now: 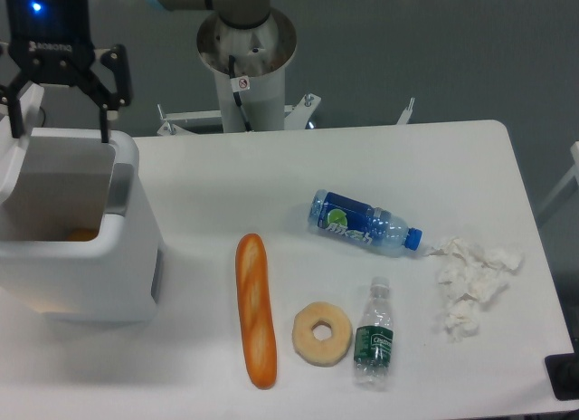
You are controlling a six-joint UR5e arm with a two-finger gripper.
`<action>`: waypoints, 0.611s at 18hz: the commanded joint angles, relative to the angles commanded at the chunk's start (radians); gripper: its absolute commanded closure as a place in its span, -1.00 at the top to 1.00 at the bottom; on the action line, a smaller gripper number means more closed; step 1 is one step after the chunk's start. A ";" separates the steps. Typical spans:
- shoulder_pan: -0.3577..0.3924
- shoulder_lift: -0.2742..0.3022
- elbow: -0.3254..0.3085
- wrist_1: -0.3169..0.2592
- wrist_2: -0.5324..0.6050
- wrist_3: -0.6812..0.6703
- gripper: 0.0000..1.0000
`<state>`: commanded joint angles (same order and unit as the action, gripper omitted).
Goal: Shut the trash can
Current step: 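Push the trash can lid down with the gripper to close it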
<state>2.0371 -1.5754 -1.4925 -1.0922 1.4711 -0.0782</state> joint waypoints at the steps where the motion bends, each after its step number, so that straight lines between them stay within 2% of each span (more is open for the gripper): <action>1: 0.000 0.000 -0.003 0.000 0.000 0.000 1.00; 11: 0.000 -0.021 -0.014 0.002 0.000 0.000 1.00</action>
<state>2.0371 -1.5968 -1.5063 -1.0907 1.4711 -0.0782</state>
